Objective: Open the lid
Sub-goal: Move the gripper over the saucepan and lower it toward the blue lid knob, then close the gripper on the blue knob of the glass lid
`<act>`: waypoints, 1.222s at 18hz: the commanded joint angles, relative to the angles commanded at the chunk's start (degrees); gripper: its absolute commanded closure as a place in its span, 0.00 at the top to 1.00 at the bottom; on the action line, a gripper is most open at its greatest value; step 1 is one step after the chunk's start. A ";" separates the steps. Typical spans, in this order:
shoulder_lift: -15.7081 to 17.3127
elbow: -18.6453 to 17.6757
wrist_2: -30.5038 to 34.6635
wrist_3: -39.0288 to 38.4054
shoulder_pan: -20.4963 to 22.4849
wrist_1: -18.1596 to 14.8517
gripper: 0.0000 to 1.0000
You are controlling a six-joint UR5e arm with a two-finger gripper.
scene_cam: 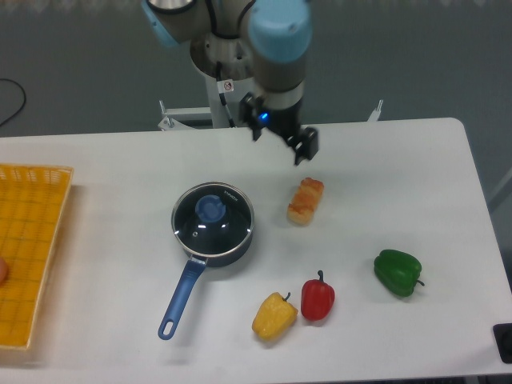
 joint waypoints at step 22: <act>-6.07 0.09 -0.70 -0.27 -8.80 2.20 1.00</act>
